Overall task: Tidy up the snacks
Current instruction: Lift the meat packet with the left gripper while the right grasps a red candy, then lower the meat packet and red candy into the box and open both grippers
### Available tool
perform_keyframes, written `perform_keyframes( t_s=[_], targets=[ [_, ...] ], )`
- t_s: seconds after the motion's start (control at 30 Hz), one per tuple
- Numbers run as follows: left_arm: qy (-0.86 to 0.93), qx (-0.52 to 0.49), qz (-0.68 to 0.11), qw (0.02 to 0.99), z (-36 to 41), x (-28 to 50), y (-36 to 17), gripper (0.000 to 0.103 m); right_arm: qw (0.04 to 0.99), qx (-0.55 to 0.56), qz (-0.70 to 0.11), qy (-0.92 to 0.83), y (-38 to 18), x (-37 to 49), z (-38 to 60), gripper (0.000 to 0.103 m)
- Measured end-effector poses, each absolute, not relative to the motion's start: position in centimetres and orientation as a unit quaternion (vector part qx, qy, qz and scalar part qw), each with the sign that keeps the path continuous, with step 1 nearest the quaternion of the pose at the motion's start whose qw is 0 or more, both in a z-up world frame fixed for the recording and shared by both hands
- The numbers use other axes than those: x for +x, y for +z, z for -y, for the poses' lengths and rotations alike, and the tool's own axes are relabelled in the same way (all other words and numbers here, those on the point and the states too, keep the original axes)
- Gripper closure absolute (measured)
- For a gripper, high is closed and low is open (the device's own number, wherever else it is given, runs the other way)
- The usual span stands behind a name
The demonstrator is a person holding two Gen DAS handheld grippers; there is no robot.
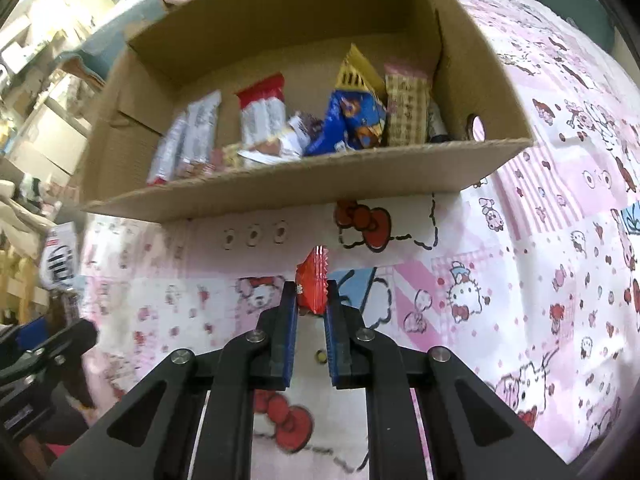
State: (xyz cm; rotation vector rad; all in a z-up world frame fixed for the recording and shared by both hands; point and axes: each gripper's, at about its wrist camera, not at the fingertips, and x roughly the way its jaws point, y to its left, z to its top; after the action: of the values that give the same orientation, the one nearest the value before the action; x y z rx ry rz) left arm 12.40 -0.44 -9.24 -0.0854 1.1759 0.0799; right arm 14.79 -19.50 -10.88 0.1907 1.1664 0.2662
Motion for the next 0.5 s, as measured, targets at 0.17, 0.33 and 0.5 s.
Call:
perform_keyframes(
  t_s=[0.17, 0.33, 0.5],
  targets=[
    [0.026, -0.044, -0.521, 0.852, 0.8, 12.6, -6.4, 0.055, 0.826, 0.097, -0.533, 0.157, -7.4, 13.5, 20.2, 0.090],
    [0.012, -0.070, -0.511, 0.856, 0.3, 14.0, -4.1, 0.055, 0.834, 0.117, -0.506, 0.186, -4.1, 12.7, 21.7, 0.090],
    [0.011, -0.070, -0.484, 0.872, -0.2, 16.4, -2.0, 0.055, 0.849, 0.117, -0.477, 0.194, -1.2, 13.9, 23.0, 0.090]
  ],
)
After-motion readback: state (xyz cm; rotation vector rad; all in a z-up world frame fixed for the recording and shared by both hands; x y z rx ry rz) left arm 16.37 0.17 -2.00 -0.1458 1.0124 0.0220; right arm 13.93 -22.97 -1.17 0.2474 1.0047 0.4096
